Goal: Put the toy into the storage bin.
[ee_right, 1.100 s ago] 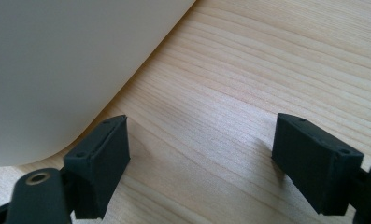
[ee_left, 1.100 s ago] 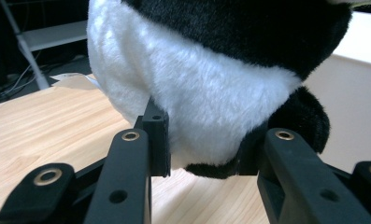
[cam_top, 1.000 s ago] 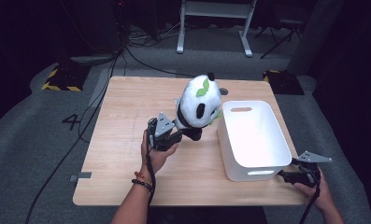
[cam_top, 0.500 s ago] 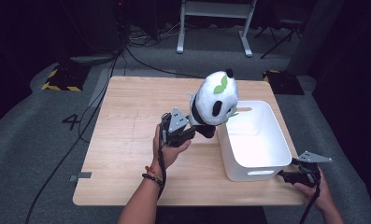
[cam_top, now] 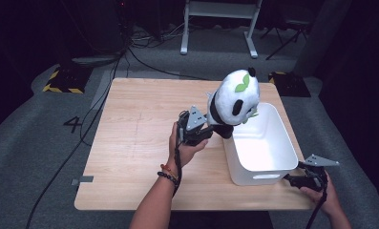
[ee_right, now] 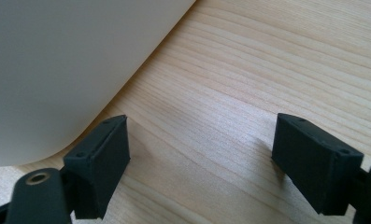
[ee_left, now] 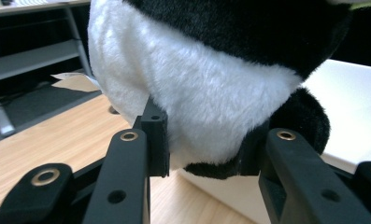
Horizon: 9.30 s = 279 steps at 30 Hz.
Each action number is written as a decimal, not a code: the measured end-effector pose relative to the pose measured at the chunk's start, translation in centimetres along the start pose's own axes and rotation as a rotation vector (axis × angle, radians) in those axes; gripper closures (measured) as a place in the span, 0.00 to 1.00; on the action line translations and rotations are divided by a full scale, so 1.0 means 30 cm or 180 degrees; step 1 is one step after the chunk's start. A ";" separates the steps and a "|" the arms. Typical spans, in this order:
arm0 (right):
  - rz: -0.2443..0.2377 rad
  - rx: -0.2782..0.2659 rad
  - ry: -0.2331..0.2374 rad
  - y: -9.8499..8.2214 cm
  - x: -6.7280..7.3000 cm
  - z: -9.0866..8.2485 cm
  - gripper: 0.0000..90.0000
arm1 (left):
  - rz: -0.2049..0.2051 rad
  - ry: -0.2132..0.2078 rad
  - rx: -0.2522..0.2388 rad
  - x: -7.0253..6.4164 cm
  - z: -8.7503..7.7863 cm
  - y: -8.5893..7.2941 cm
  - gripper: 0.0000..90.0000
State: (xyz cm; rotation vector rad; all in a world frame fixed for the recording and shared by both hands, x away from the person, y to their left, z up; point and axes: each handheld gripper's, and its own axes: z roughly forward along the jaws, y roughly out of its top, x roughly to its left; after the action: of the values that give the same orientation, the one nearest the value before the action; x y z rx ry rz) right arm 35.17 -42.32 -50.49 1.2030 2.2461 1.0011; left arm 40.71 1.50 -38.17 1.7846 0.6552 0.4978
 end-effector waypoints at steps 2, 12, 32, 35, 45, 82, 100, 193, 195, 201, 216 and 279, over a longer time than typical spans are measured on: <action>-0.0003 0.0000 -0.0002 0.000 0.000 0.000 0.21 | 0.0042 0.0002 0.0036 -0.008 0.018 0.005 0.71; 0.0004 0.0002 0.0006 0.000 0.000 -0.001 0.21 | 0.0033 -0.0069 -0.0027 -0.039 0.063 0.045 0.71; 0.0007 0.0012 0.0006 0.000 0.001 -0.001 0.21 | 0.0026 -0.0412 0.0122 -0.116 0.161 0.031 0.69; 0.0006 0.0011 0.0006 0.000 0.000 -0.001 0.21 | 0.0010 -0.0423 0.0178 -0.123 0.171 0.024 0.68; -0.0001 0.0005 0.0004 0.000 0.000 -0.001 0.21 | -0.0011 -0.0351 0.0352 -0.147 0.204 0.006 0.62; -0.0029 0.0014 0.0004 0.000 -0.003 -0.001 0.21 | 0.0104 -0.0463 0.0431 -0.156 0.181 0.020 0.45; -0.0028 0.0015 0.0005 0.000 -0.002 -0.001 0.21 | 0.0066 -0.0509 0.0542 -0.131 0.179 0.025 0.39; -0.0022 0.0007 -0.0001 0.000 -0.002 -0.001 0.21 | 0.0734 0.0020 0.1225 -0.070 -0.044 -0.016 0.17; -0.0024 0.0009 -0.0003 0.000 -0.002 -0.001 0.21 | 0.0784 0.0040 0.1238 -0.069 -0.053 -0.019 0.17; -0.0023 0.0009 -0.0002 -0.001 -0.002 -0.001 0.21 | 0.0777 0.0063 0.1285 -0.065 -0.072 -0.033 0.17; -0.0025 0.0009 -0.0002 -0.001 -0.002 -0.001 0.21 | 0.0839 0.0157 0.1398 -0.057 -0.107 -0.086 0.18; -0.0002 0.0018 -0.0005 -0.001 0.000 -0.002 0.21 | 0.0675 0.0584 0.1943 0.050 -0.260 -0.359 0.18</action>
State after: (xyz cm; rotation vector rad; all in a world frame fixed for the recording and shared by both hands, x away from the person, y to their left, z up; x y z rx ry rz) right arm 35.12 -42.36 -50.47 1.2049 2.2493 0.9937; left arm 34.97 10.57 -46.13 2.4205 0.8067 0.6575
